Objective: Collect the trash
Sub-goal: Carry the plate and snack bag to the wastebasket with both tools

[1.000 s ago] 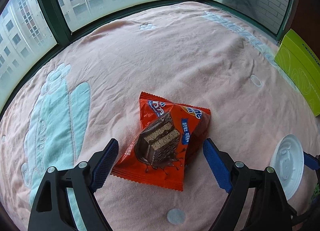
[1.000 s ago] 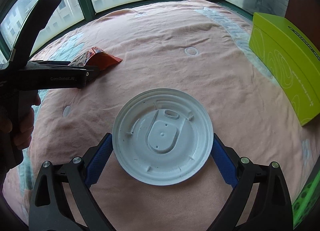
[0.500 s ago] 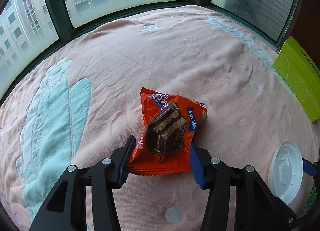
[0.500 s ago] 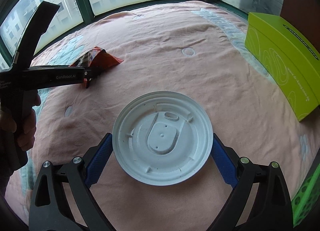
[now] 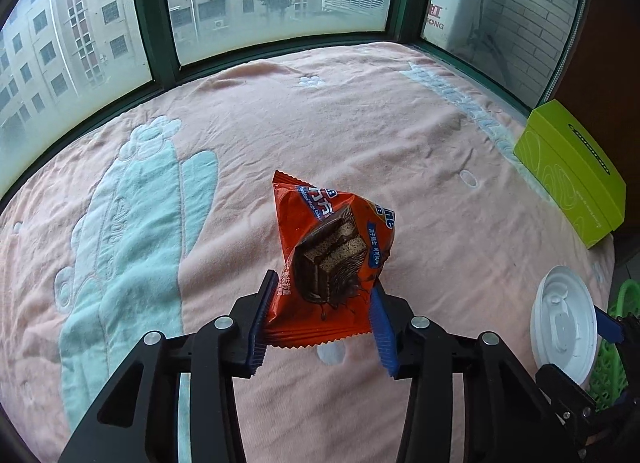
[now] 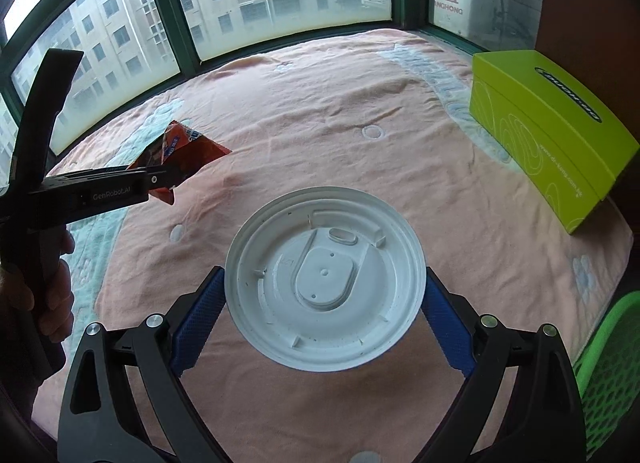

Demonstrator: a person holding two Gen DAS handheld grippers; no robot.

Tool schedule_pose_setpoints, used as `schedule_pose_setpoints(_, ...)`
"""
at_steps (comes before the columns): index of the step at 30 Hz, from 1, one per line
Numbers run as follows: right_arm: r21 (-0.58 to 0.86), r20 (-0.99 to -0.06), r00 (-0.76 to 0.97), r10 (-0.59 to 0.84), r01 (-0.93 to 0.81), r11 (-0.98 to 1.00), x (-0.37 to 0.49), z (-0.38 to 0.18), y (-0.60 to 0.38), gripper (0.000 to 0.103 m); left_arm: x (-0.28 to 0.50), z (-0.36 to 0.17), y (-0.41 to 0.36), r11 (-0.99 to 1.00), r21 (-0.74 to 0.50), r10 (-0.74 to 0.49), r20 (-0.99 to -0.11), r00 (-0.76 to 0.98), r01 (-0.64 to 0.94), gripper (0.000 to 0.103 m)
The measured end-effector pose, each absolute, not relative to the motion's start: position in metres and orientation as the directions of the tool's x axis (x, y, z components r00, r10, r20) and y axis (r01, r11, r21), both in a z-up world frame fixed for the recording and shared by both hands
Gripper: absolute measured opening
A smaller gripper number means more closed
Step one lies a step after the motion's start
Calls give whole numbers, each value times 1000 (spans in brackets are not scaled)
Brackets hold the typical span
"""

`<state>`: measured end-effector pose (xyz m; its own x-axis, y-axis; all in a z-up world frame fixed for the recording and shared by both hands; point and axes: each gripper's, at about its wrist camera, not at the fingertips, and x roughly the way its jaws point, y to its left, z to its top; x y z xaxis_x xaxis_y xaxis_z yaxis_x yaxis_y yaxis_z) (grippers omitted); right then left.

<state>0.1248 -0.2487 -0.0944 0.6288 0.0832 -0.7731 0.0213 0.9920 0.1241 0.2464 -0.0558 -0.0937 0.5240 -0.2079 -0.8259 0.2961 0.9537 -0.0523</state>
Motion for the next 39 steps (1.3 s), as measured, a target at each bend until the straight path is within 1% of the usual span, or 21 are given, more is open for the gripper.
schedule_pose_setpoints(6, 126, -742, 665, 83, 18, 992, 103, -74, -249, 92, 211, -69, -49, 959, -71, -220, -799, 560, 275, 42)
schedule_pose_setpoints(8, 127, -732, 676, 81, 19, 992, 94, -67, -250, 92, 200, -62, -46, 958, -88, -234, -789, 568, 272, 41)
schedule_pose_setpoints(10, 129, -723, 687, 78, 23, 991, 86, -61, -251, 92, 189, -55, -46, 959, -95, -239, -780, 579, 268, 38)
schedule_pose_setpoints(16, 114, -692, 720, 52, 38, 993, 61, -42, -255, 92, 162, -38, -48, 954, -129, -271, -750, 603, 269, 35)
schedule_pose_setpoints(21, 122, -671, 740, 45, 50, 991, 40, -31, -261, 92, 141, -27, -50, 948, -155, -299, -731, 613, 277, 35)
schedule_pose_setpoints(32, 110, -641, 768, 2, 89, 990, 4, -17, -273, 92, 102, -8, -59, 942, -161, -319, -702, 636, 295, 35)
schedule_pose_setpoints(39, 80, -627, 776, -63, 145, 986, -20, -10, -288, 92, 86, 2, -72, 937, -146, -326, -688, 648, 316, 35)
